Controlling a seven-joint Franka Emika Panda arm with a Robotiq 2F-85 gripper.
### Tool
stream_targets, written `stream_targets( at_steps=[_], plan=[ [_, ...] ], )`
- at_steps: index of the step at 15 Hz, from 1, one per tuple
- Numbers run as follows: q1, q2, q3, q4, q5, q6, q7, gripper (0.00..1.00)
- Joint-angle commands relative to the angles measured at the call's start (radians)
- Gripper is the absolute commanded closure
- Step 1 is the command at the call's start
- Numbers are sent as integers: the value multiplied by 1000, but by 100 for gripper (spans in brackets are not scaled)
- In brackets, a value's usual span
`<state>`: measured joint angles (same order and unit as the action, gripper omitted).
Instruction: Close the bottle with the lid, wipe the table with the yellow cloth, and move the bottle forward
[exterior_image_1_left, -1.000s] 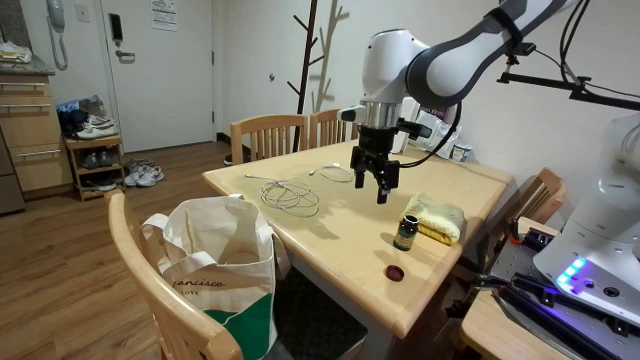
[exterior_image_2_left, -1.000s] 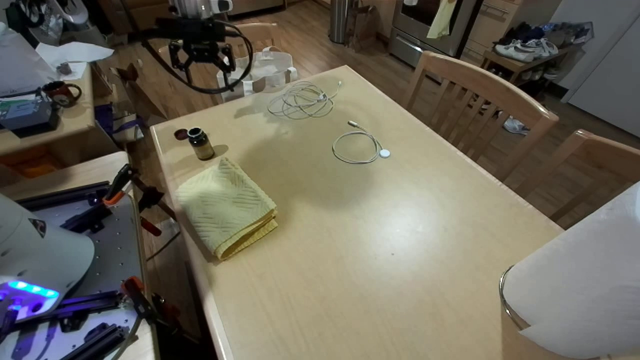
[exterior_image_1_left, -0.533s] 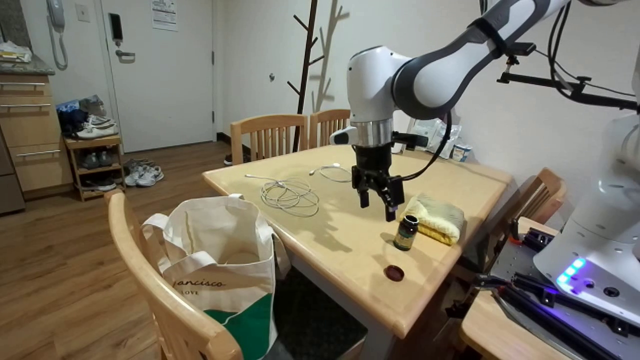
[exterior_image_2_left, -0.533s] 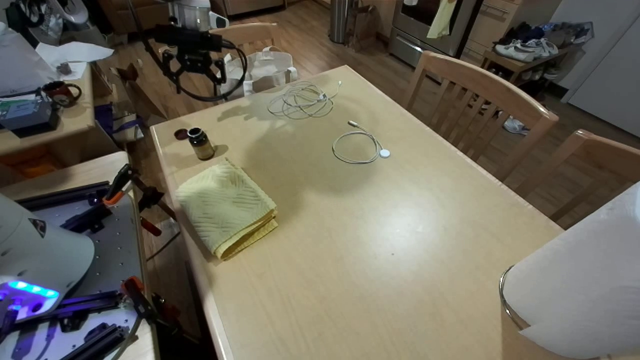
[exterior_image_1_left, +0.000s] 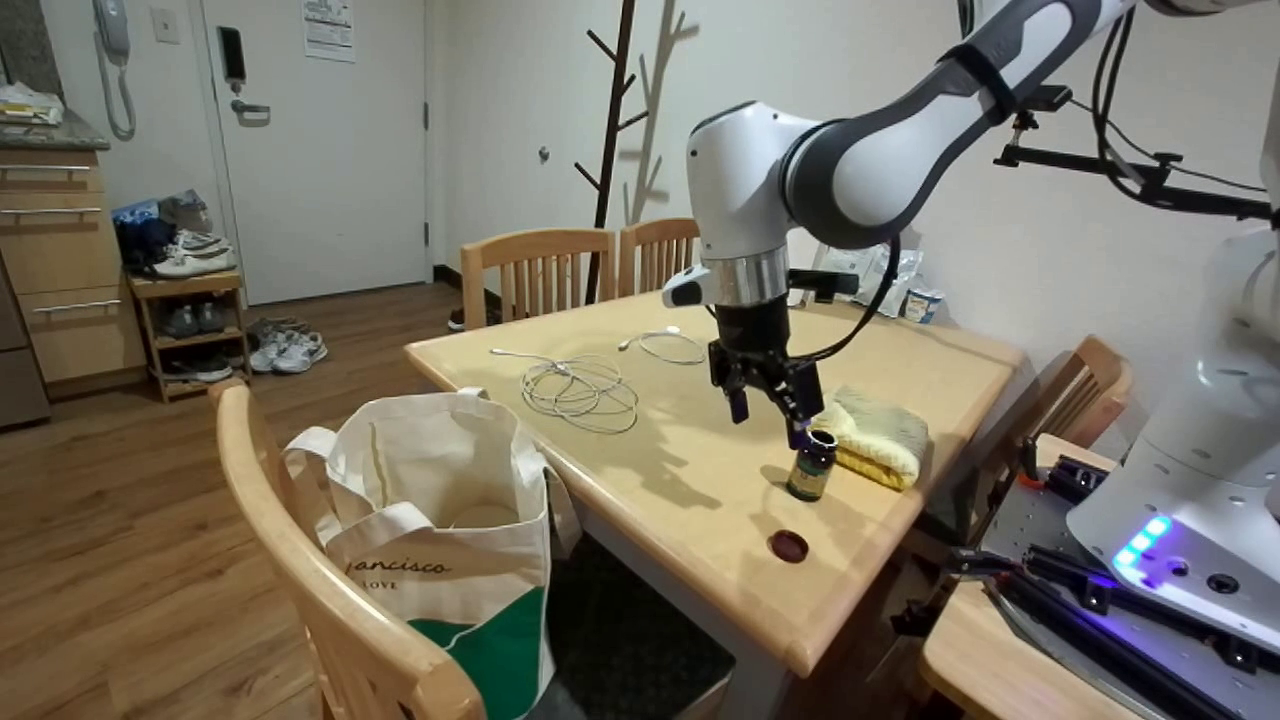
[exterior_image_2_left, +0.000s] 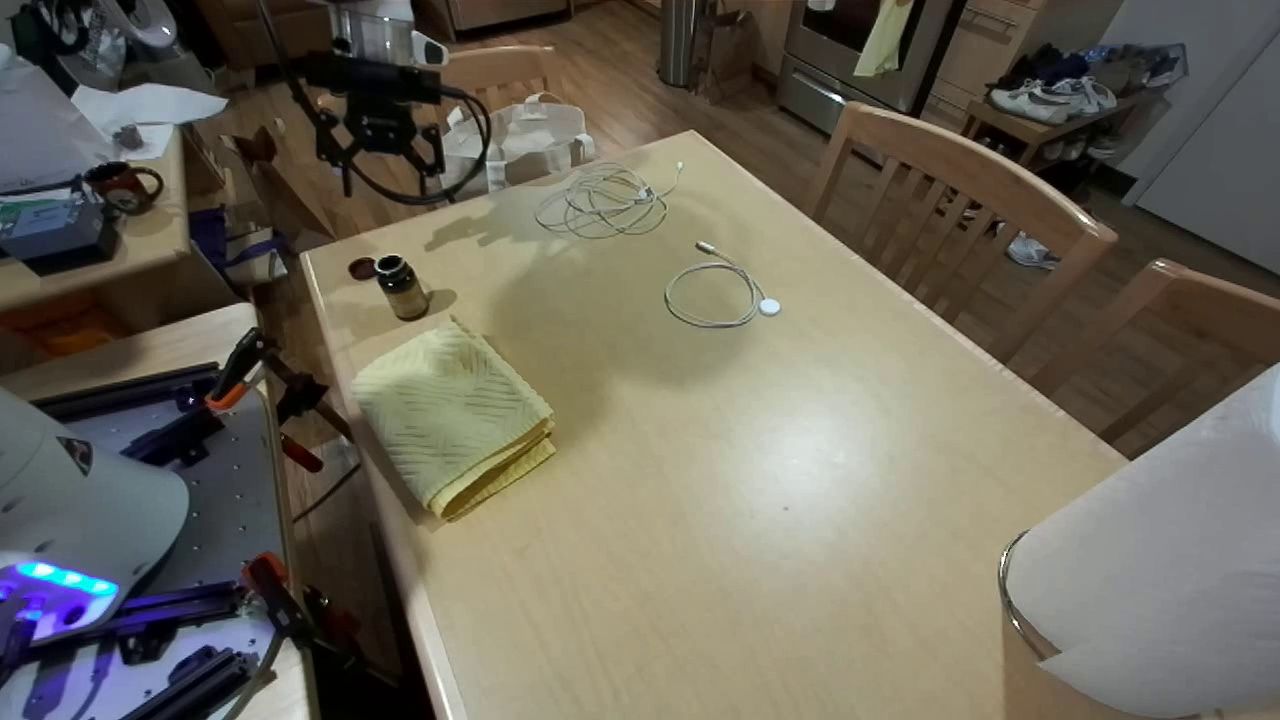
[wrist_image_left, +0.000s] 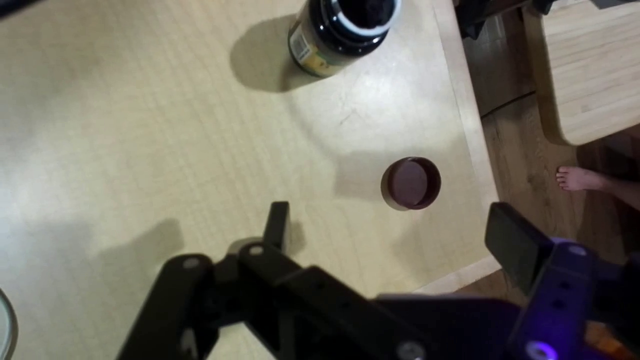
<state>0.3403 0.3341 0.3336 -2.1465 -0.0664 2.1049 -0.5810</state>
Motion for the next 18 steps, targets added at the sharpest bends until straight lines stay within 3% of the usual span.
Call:
stream_targets(
  at_steps=[1,8,13,18],
  plan=[
    [-20,-18,4,-20,-9,-47,55,0],
    [-18,33,-17,11,-17,-271,150,0],
    [-7,110,-35,76,-46,-262,221,0],
    [10,210,-71,201,-128,-385,308,0]
  ],
)
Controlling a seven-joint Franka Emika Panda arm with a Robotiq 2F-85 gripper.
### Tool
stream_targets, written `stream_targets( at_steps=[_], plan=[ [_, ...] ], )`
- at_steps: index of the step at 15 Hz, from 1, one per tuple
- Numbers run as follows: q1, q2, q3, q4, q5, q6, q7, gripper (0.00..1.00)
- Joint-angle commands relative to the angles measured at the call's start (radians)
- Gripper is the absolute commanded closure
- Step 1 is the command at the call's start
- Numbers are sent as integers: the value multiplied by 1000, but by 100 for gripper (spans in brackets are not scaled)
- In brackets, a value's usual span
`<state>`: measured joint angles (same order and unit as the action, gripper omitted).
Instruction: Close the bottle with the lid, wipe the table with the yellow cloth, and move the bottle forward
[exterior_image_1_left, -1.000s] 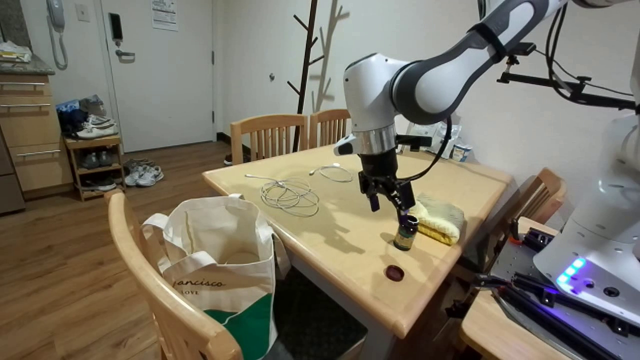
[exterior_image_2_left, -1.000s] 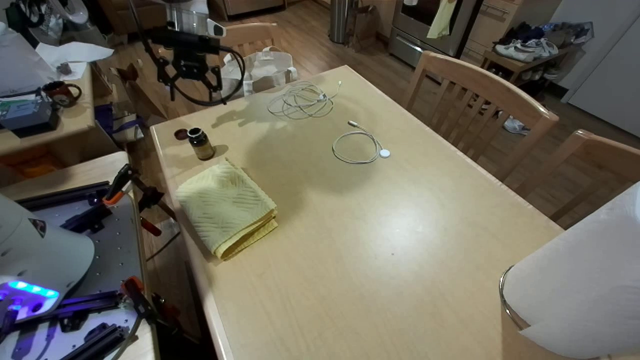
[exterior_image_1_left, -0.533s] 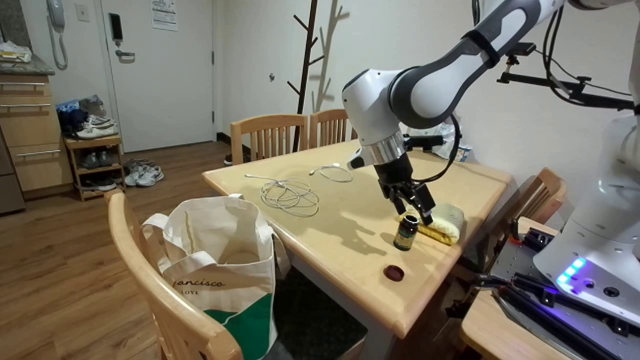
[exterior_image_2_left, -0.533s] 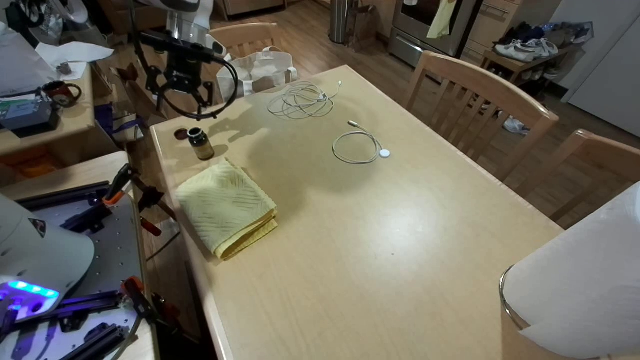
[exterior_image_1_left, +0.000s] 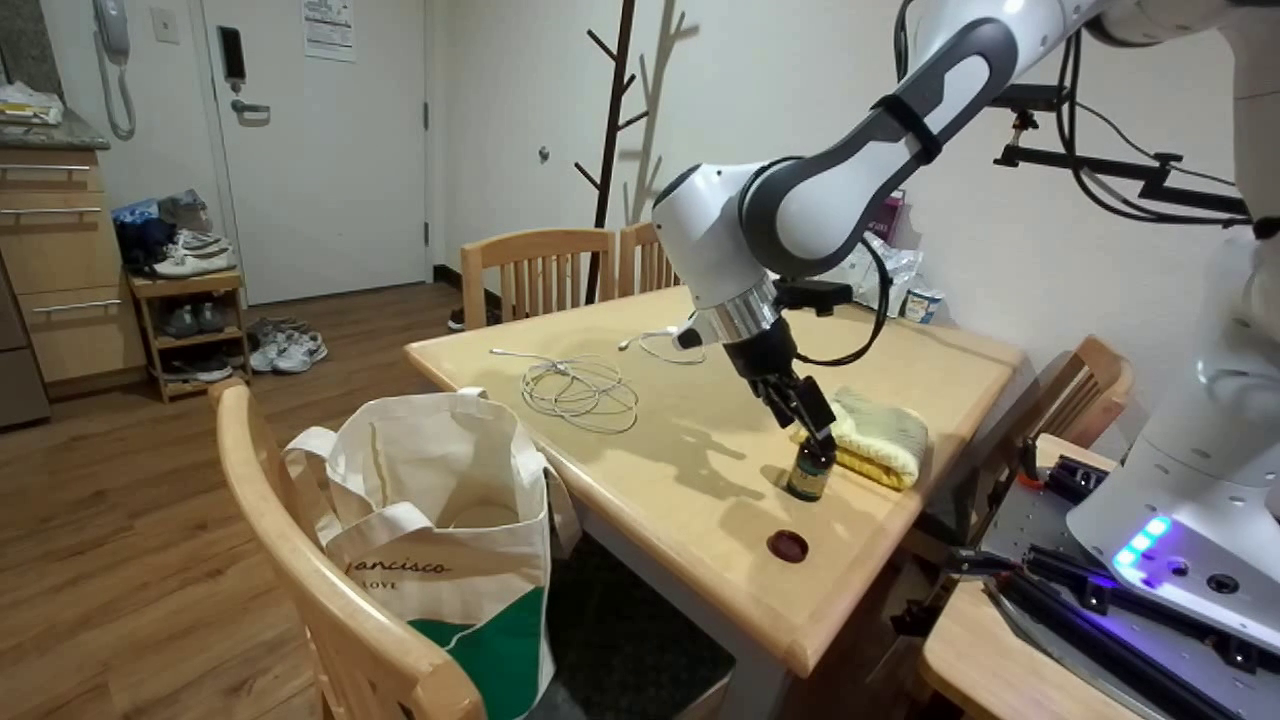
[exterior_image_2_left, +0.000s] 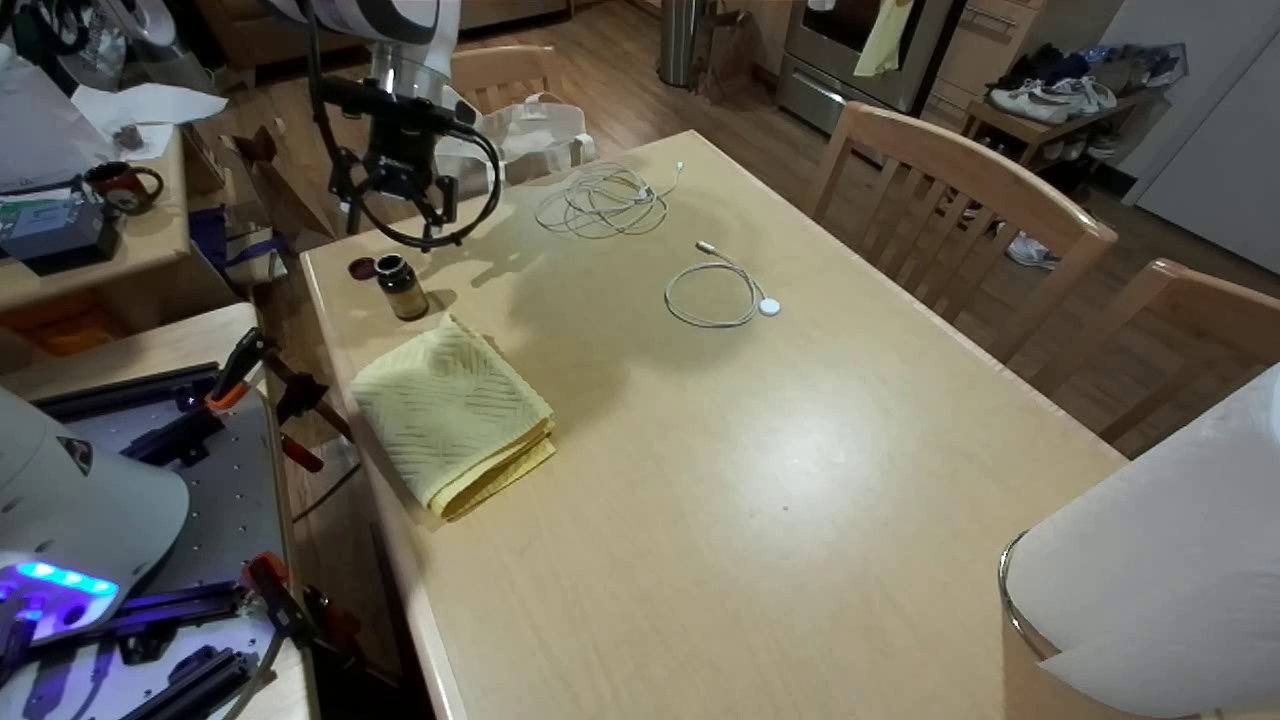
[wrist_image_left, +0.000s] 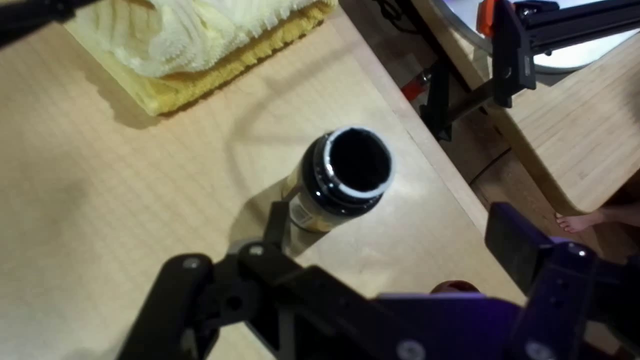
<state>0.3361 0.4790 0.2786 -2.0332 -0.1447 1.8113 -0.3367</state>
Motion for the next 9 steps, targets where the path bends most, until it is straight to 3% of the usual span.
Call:
stream_targets(
  at_steps=[1,9],
  plan=[
    [16,83,-20,111,-56,-120,71,0],
    [8,175,-16,193,-22,-250,78,0]
  ],
)
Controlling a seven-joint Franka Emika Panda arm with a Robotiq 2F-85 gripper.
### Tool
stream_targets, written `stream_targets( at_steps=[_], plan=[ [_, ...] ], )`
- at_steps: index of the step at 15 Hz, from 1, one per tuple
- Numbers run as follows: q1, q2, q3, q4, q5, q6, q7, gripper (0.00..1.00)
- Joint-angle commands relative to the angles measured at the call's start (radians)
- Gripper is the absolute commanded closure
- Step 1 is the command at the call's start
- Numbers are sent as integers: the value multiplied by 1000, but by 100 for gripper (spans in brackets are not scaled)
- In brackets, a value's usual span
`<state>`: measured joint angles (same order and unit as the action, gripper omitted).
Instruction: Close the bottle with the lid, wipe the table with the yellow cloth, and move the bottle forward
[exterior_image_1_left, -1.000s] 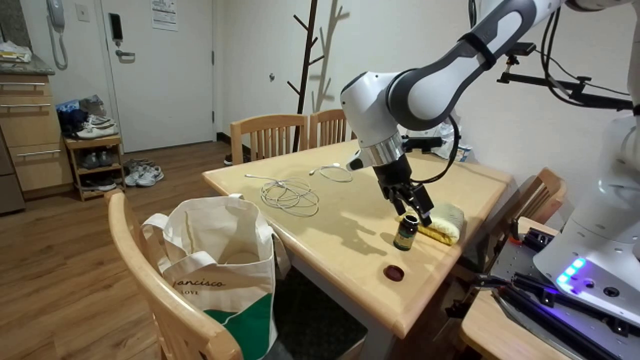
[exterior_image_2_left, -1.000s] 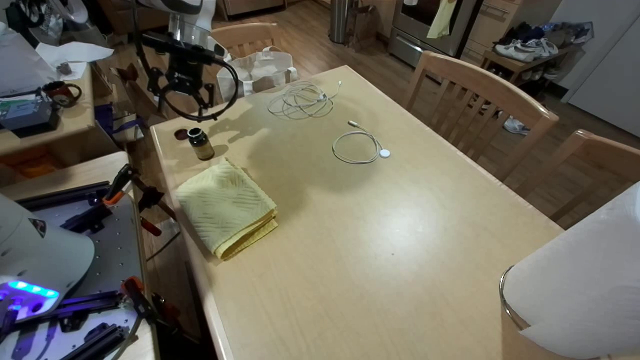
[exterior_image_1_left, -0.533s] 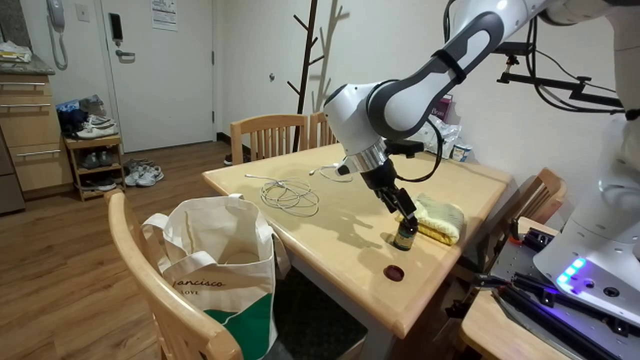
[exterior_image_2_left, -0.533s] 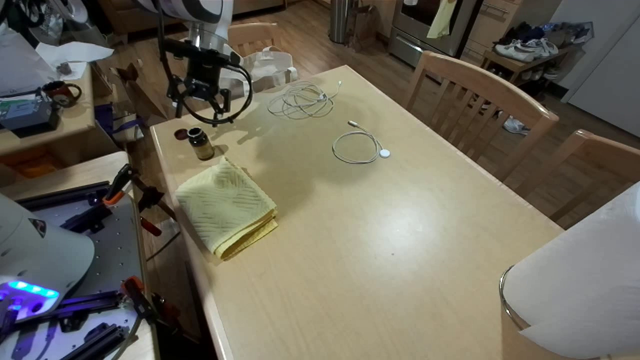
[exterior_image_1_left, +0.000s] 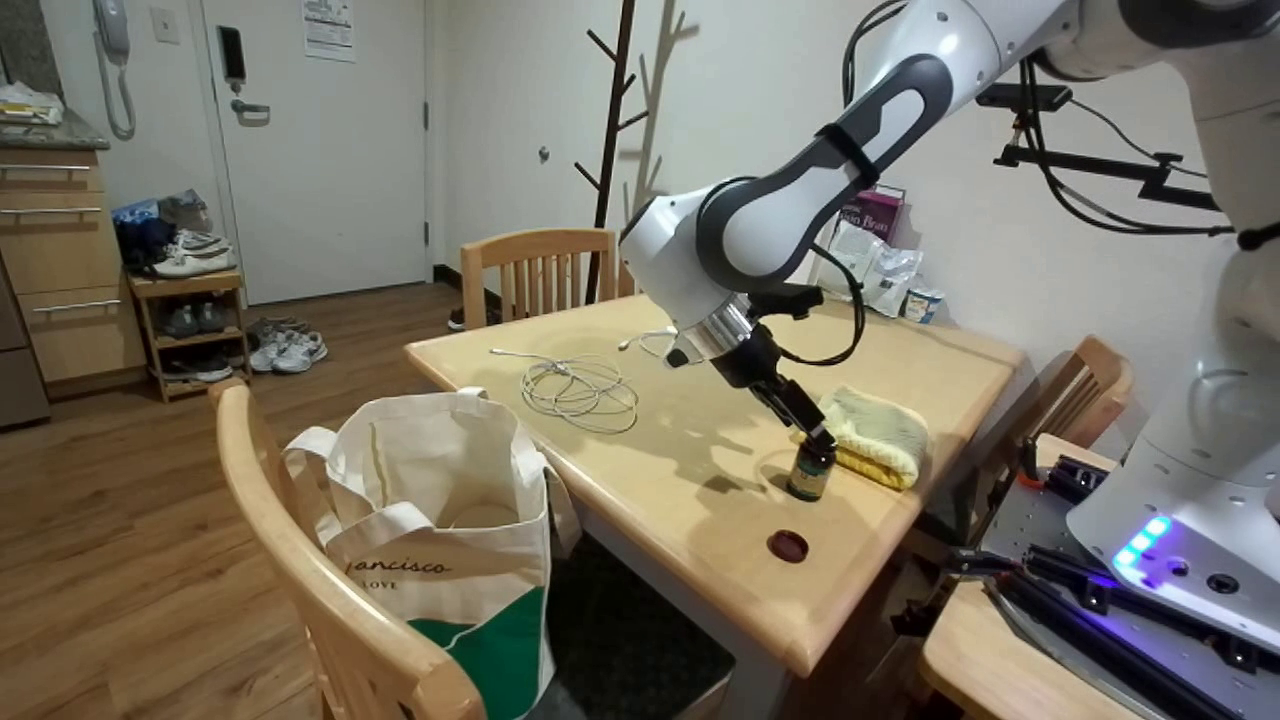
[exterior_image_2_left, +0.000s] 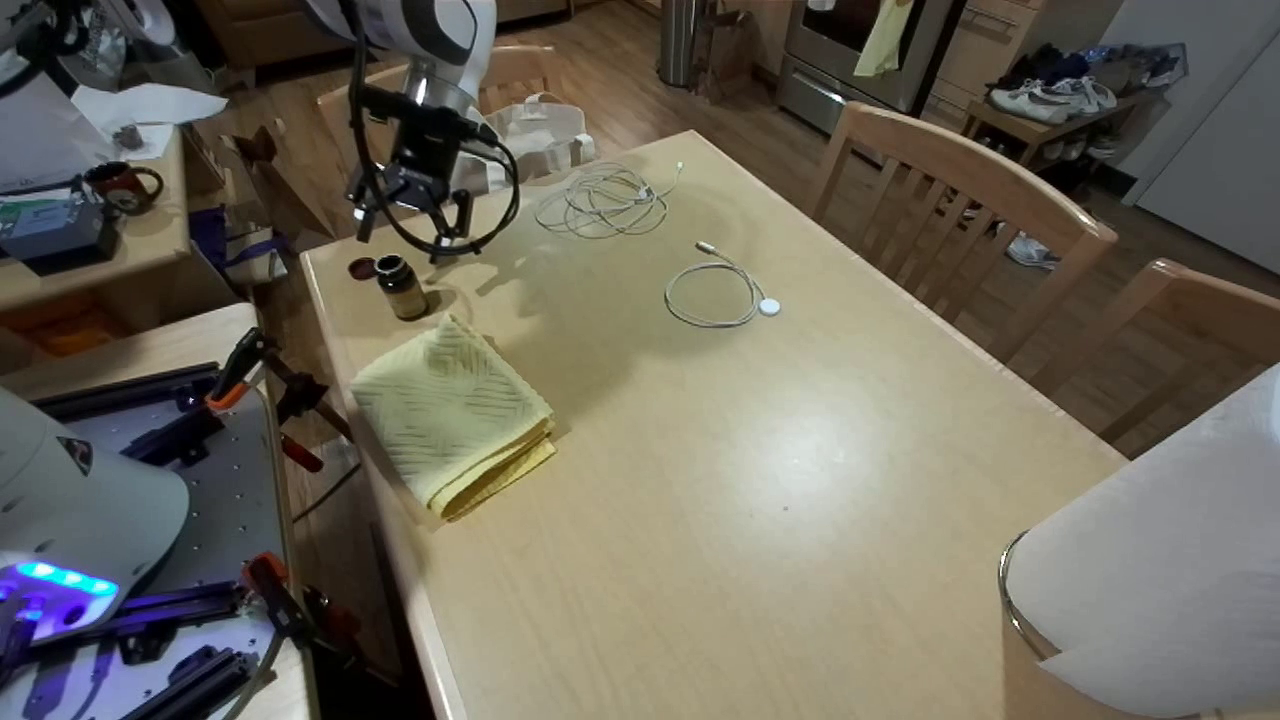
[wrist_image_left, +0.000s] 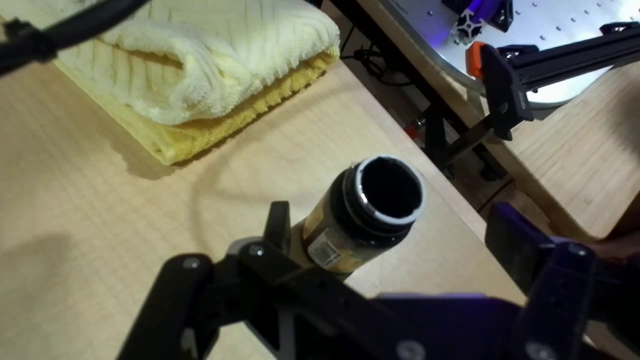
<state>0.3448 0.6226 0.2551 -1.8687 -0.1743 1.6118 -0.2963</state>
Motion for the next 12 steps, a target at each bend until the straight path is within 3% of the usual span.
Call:
stream_targets(
  at_steps=[1,10,11,12],
  plan=[
    [-1,37,7,26,15,-54,48,0],
    [-5,96,6,35,45,-58,113,0],
    [-3,100,4,40,44,-58,121,25],
    [-3,102,4,45,42,-52,125,26]
  ],
)
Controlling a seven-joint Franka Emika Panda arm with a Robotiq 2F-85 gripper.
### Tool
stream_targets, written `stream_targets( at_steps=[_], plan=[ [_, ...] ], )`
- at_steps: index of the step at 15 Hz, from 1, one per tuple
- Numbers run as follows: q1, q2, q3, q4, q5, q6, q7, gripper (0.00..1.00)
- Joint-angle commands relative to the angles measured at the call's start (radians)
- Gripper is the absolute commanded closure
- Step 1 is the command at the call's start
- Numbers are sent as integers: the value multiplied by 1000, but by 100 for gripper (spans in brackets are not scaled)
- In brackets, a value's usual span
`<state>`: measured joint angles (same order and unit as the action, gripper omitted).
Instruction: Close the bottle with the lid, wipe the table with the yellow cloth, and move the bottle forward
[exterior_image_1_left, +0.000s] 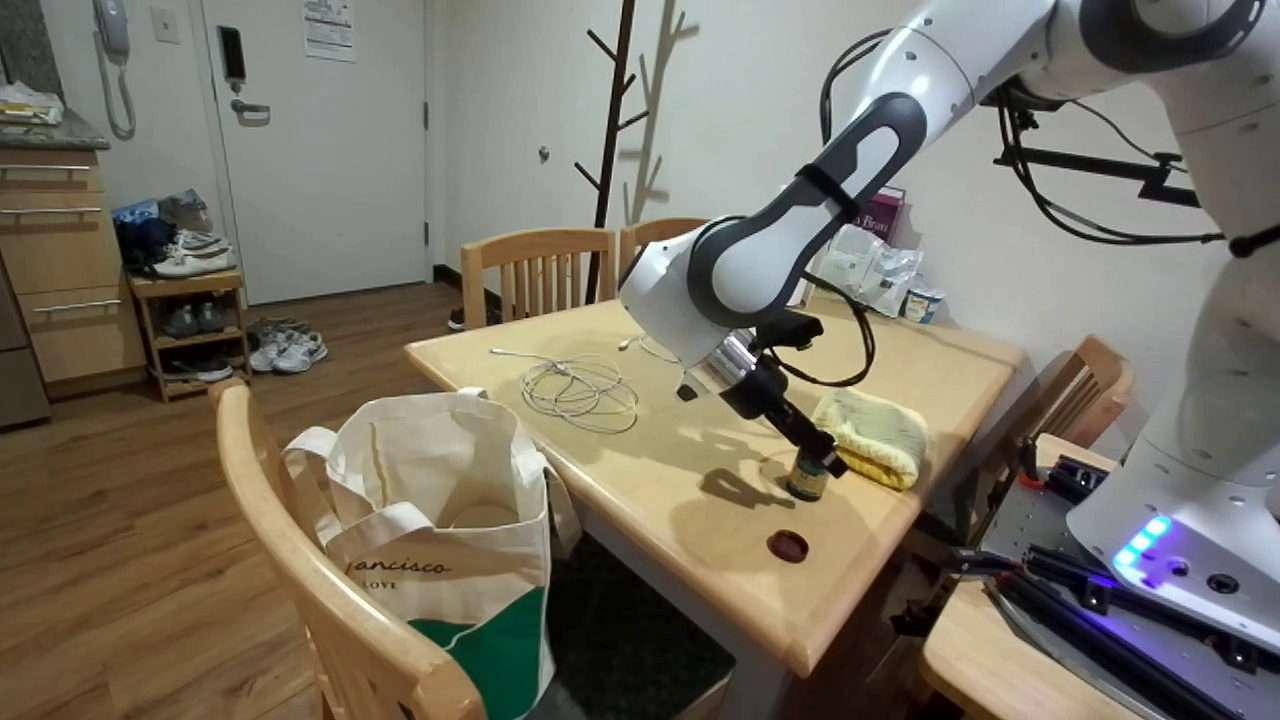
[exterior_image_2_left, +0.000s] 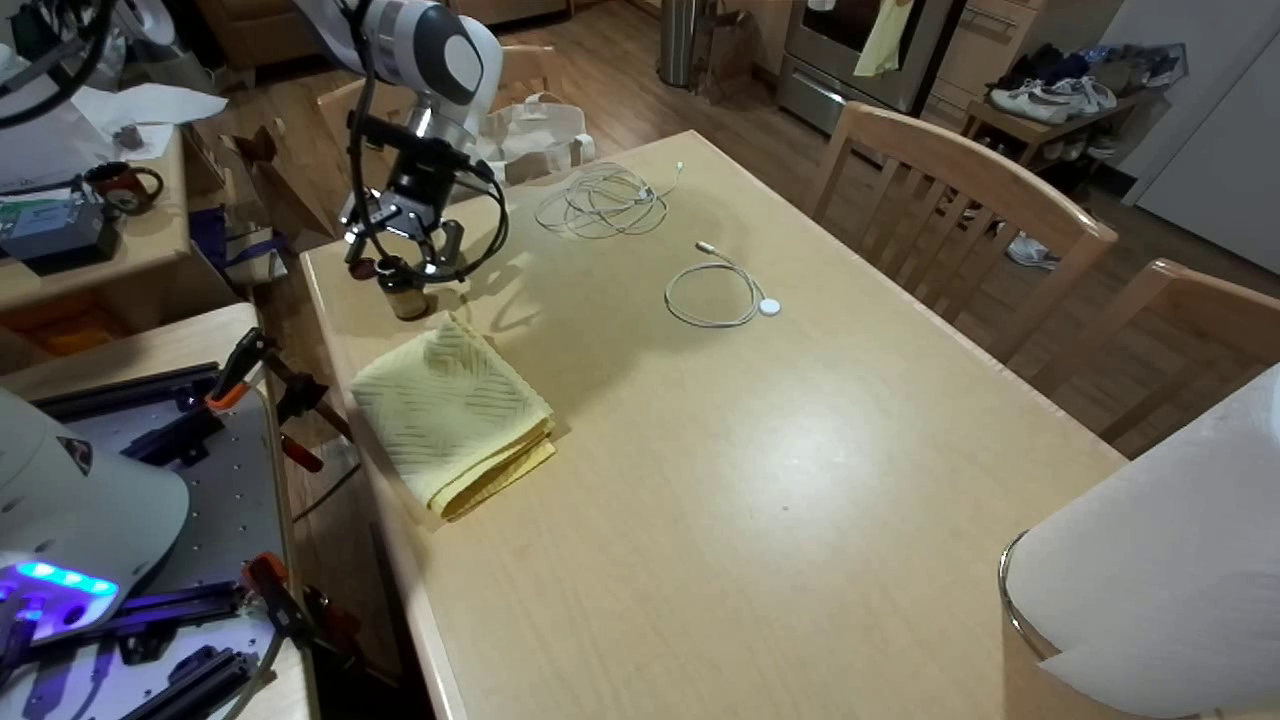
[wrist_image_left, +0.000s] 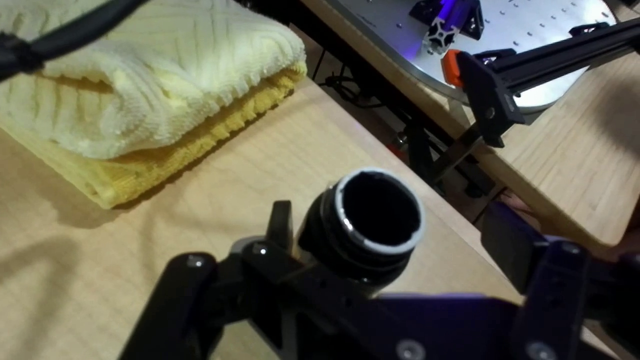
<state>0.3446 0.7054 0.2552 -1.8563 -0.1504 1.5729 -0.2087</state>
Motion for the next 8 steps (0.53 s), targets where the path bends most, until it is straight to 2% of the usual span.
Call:
stream_targets(
  at_steps=[1,6,7,8],
  plan=[
    [-2,17,3,40,17,-23,40,33],
    [-1,17,3,61,12,-20,48,67],
    [0,17,2,64,11,-21,50,72],
    [1,17,1,68,8,-22,52,73]
  ],
)
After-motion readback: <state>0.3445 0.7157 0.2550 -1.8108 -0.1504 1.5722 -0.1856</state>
